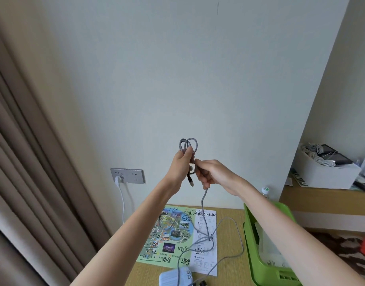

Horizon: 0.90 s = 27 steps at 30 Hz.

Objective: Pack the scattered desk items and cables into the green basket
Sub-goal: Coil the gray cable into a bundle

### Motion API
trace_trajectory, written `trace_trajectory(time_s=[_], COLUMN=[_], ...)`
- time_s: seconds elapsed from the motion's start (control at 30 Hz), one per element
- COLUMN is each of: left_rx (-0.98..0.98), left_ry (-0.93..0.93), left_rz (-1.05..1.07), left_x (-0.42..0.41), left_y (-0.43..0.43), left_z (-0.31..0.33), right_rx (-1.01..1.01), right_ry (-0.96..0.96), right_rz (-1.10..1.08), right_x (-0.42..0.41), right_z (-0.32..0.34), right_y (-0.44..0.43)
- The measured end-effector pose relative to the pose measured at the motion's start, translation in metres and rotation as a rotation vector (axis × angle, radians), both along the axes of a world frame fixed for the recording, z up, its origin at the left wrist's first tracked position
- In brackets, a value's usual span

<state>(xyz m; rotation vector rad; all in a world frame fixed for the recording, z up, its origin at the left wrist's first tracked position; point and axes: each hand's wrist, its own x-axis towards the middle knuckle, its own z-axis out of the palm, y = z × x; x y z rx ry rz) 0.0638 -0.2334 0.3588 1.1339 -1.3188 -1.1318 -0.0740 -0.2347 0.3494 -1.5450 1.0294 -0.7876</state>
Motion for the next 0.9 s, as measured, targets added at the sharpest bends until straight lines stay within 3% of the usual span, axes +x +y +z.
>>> trace_trajectory(time_s=[0.17,0.27,0.37,0.63,0.8,0.9], left_rx=[0.113,0.123,0.083,-0.062,-0.077,-0.102], left_ry=[0.459,0.533,0.44,-0.095,-0.391,-0.417], left_rz=[-0.023,0.01,0.052,0.153,0.002,-0.151], left_x=[0.011,0.018,0.027,0.05,0.042,0.031], left_y=[-0.003,-0.004,-0.005,-0.011,-0.007,0.002], left_z=[0.007,0.009,0.011,0.008,0.006,0.007], right_rx=[-0.019,-0.061,-0.093,-0.157,-0.278,-0.343], right_ry=[0.02,0.081,0.154,0.13,0.155,0.158], right_rz=[-0.02,-0.055,-0.103,-0.113,-0.1,-0.117], right_x=[-0.006,-0.012,-0.019,-0.027,-0.016,-0.008], right_z=[0.0,0.002,0.006,0.028,0.043,0.046], right_y=[0.002,0.0,-0.004,-0.01,-0.008,-0.009])
